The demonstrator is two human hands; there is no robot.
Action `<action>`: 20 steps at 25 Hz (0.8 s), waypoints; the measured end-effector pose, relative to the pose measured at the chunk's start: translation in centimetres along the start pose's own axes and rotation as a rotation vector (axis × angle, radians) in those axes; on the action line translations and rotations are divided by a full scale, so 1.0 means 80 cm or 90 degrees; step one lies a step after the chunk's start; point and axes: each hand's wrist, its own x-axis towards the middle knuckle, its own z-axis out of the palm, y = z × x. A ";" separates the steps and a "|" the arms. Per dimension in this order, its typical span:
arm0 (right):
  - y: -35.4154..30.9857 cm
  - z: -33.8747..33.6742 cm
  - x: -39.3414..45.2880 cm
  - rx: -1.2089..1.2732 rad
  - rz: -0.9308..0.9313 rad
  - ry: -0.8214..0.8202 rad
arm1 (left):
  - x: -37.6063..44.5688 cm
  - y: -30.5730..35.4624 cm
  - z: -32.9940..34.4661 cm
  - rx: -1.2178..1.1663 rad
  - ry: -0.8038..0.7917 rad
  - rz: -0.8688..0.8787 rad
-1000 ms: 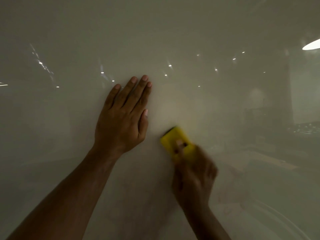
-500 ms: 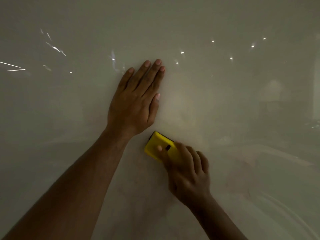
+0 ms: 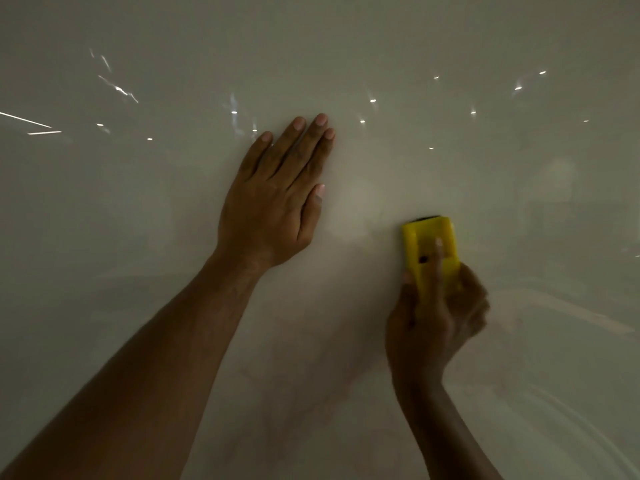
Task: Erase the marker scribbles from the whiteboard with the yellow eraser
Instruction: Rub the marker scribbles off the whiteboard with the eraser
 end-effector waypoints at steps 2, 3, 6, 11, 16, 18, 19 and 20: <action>-0.004 -0.004 -0.030 -0.049 -0.300 -0.077 | 0.000 0.001 0.000 -0.004 -0.005 0.002; 0.004 -0.007 -0.032 -0.058 -0.399 -0.099 | -0.002 0.000 0.000 -0.002 -0.007 0.002; 0.020 -0.006 -0.003 -0.020 -0.118 -0.042 | -0.006 -0.002 0.000 0.003 -0.003 0.004; 0.002 -0.012 -0.040 -0.061 -0.441 -0.119 | -0.035 -0.012 -0.007 0.003 -0.024 0.014; -0.025 -0.001 -0.035 -0.010 -0.176 -0.078 | -0.085 -0.039 -0.024 0.014 -0.044 0.021; -0.033 -0.004 -0.049 -0.035 -0.421 -0.121 | -0.106 -0.047 -0.028 0.018 -0.041 0.001; -0.031 -0.003 -0.043 -0.034 -0.434 -0.124 | -0.116 -0.049 -0.030 0.021 -0.038 -0.013; -0.030 0.000 -0.035 -0.034 -0.359 -0.108 | -0.124 -0.050 -0.031 0.024 -0.037 -0.024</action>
